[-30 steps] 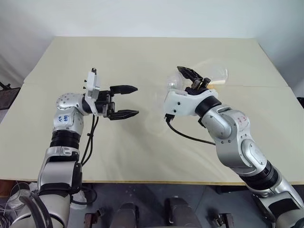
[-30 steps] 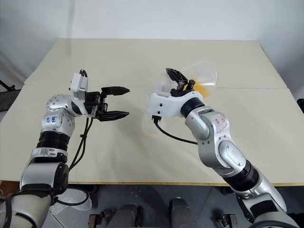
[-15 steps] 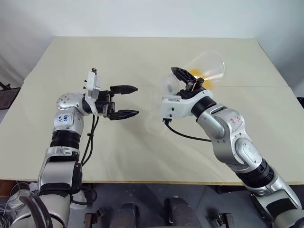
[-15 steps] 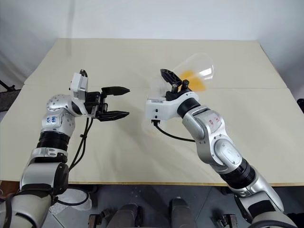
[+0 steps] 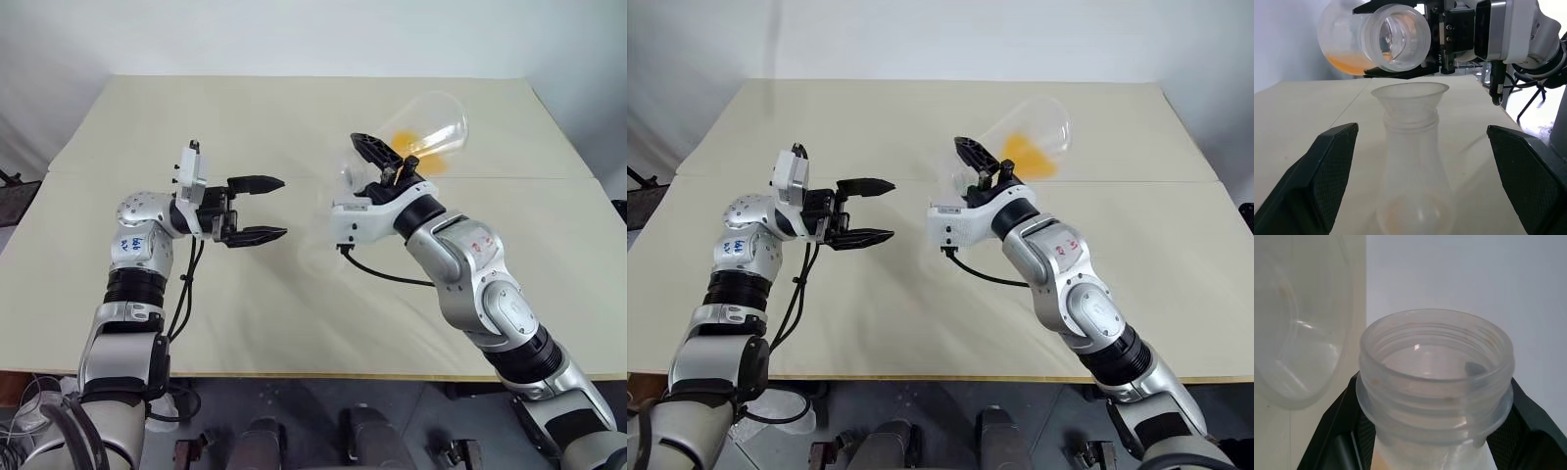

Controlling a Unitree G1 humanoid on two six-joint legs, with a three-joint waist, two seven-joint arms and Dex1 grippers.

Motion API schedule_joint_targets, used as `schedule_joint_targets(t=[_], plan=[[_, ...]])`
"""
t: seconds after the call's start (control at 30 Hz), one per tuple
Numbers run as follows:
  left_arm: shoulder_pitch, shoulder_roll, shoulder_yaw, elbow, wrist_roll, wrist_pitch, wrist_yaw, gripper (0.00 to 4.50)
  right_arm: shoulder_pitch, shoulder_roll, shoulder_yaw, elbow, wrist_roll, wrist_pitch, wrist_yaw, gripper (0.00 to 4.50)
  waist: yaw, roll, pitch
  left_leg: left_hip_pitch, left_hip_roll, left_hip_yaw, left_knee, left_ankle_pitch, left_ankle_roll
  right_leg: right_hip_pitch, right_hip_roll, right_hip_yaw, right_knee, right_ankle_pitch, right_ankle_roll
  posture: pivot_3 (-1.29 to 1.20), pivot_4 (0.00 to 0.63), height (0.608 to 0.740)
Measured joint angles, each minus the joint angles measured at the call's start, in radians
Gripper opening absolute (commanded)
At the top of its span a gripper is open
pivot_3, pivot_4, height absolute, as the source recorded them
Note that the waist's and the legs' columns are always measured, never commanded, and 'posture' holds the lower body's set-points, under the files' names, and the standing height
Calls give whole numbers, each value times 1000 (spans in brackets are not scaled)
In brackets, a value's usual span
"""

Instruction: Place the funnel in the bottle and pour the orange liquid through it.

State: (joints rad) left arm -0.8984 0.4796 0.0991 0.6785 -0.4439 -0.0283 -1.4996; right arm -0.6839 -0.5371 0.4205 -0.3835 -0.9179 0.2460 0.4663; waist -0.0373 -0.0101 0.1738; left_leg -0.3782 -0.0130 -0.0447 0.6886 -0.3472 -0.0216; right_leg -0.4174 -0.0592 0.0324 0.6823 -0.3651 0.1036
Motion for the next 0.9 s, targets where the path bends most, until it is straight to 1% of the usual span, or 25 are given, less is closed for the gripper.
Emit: schedule_joint_targets(t=[0.33, 0.9], plan=[[0, -2, 0, 0, 0, -1, 0, 4500, -5, 0, -37, 35, -41, -69, -5, 2458, 0, 0, 0, 0, 0, 0, 0, 0, 0, 0, 0, 0, 0, 0, 0, 0, 150, 740], [0, -3, 1, -36, -2, 23, 0, 4500, -5, 0, -39, 79, -85, -161, -43, 2458, -19, 0, 0, 0, 0, 0, 0, 0, 0, 0, 0, 0, 6, 0, 0, 0, 150, 740]])
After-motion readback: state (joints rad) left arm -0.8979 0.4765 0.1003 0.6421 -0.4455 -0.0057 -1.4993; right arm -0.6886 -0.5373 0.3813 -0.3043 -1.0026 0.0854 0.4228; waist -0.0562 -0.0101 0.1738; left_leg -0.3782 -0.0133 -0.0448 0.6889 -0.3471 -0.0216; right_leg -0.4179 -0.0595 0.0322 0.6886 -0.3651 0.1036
